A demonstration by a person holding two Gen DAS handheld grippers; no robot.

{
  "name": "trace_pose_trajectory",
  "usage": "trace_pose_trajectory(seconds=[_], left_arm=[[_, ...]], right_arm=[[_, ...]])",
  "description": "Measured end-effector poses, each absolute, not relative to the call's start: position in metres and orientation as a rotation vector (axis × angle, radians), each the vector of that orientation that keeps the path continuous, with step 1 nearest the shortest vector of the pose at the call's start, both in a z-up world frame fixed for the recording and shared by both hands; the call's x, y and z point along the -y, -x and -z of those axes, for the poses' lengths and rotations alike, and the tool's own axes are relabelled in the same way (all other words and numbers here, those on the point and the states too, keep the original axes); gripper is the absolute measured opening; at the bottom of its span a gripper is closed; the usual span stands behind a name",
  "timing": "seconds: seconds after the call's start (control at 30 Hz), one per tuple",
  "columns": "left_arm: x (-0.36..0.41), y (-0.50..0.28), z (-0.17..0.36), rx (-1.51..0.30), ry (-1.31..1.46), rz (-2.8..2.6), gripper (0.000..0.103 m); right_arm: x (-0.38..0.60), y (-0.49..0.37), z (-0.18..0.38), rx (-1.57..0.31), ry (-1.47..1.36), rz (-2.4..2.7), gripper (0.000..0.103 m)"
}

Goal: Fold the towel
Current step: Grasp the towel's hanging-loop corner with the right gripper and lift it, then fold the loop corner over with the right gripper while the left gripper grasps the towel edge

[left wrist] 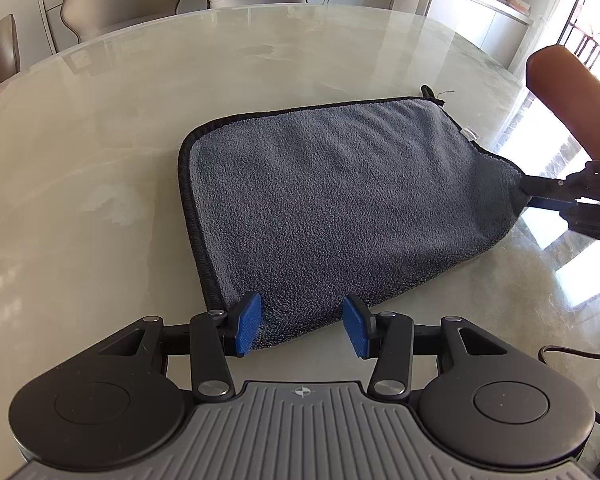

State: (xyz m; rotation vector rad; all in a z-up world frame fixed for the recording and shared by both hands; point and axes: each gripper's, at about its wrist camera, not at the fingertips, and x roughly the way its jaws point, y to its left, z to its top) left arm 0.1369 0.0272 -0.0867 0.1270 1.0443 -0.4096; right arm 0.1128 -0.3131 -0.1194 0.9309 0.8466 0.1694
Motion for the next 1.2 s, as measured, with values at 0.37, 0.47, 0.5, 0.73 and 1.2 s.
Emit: trace_pose_trajectory(seconds=[0.37,0.47,0.5,0.73,1.2], left_arm=[[-0.038,-0.14,0.079,-1.015,-0.111,0.392,0.048],[-0.044,-0.139,0.078,-1.01,-0.105,0.387,0.048],[-0.046,-0.138,0.077,-1.008,-0.102,0.387,0.048],[-0.059,-0.134,0.076,-1.008,-0.084,0.389,0.049],[-0.062,-0.138,0.088,-1.018,-0.078,0.439,0.054]], right_arm=[[0.259,-0.139,0.052,-0.823,-0.649,-0.399,0.011],[0.236,-0.153,0.05,-0.847,-0.607,-0.468,0.007],[0.228,-0.158,0.049,-0.856,-0.601,-0.496,0.006],[0.182,-0.172,0.035,-0.906,-0.493,-0.612,0.007],[0.136,-0.146,0.048,-0.849,0.169,-0.381,0.036]])
